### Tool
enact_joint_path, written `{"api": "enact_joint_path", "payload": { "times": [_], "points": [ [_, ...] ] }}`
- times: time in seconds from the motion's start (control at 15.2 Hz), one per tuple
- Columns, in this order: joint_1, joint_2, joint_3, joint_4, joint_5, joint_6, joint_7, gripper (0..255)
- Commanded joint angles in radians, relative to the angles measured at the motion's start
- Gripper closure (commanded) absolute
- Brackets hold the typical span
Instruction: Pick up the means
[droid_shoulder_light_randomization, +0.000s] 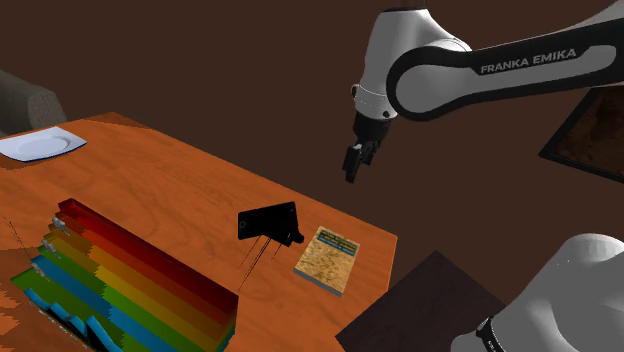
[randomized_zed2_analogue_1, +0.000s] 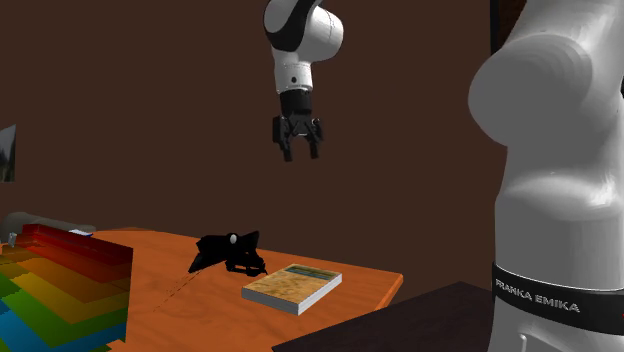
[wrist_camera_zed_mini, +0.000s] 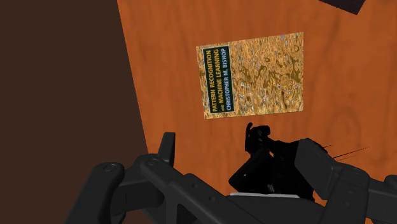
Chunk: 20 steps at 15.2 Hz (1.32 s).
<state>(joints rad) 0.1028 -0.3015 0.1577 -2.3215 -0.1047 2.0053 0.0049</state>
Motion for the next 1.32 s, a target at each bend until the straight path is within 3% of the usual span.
{"api": "enact_joint_path", "payload": {
  "times": [0.0, 0.59, 1.25],
  "points": [
    [0.009, 0.059, 0.014, 0.017, -0.008, 0.050, -0.001, 0],
    [0.051, 0.359, 0.071, 0.162, -0.090, 0.225, 0.019, 0],
    [0.137, 0.699, 0.094, 0.416, -0.224, 0.323, 0.047, 0]
  ]
}}
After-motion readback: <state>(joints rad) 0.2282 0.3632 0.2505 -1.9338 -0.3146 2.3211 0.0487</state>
